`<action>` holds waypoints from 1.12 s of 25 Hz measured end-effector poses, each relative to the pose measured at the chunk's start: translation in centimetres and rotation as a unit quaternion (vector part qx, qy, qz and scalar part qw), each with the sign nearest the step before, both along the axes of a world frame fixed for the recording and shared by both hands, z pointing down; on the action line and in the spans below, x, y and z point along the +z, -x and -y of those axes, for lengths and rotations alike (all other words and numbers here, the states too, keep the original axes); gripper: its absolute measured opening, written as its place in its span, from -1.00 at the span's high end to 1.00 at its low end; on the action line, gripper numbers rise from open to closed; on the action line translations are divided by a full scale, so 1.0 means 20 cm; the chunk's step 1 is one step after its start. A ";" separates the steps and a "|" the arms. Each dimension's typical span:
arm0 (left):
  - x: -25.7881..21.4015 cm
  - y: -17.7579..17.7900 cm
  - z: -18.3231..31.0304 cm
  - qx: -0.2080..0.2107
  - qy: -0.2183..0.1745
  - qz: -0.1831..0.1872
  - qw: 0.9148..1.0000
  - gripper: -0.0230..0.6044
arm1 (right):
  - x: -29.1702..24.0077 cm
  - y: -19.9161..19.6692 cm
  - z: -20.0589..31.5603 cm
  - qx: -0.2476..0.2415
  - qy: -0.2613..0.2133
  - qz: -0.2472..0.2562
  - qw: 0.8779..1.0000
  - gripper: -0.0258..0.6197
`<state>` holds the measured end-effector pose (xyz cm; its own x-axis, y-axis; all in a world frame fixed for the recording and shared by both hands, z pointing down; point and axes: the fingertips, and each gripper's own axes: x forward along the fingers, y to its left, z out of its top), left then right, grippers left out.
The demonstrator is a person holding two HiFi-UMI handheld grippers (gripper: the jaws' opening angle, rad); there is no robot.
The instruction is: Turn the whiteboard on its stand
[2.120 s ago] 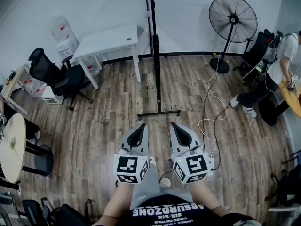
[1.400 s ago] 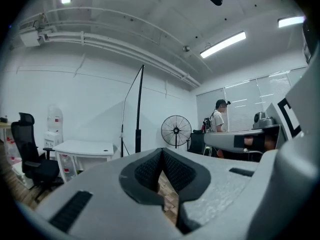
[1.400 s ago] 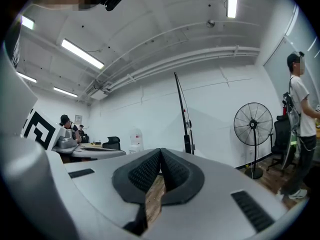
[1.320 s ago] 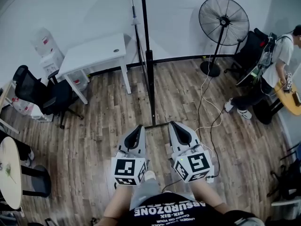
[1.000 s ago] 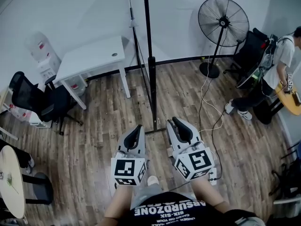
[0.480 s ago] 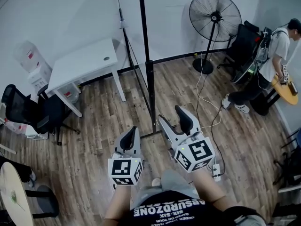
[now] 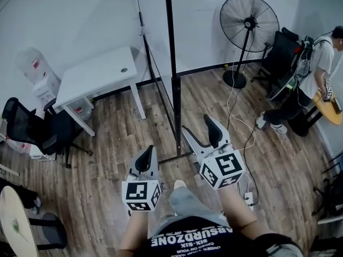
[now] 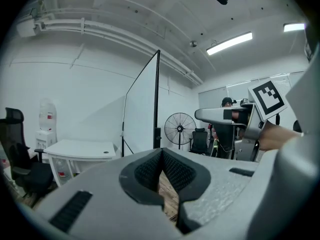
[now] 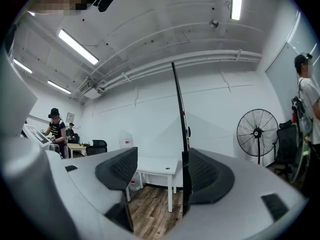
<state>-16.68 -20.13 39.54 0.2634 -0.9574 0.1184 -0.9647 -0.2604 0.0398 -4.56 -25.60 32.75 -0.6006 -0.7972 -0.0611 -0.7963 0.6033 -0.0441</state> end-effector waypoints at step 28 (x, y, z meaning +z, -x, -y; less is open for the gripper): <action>0.04 0.19 0.70 0.004 0.013 0.013 1.000 0.91 | 0.24 0.21 0.84 0.028 0.046 -0.039 0.998 0.01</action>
<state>-20.54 -34.05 40.40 0.2673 -0.9519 0.1501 -0.9634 -0.2672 0.0208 -8.68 -42.39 37.48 -0.5554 -0.8295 0.0594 -0.8316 0.5544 -0.0340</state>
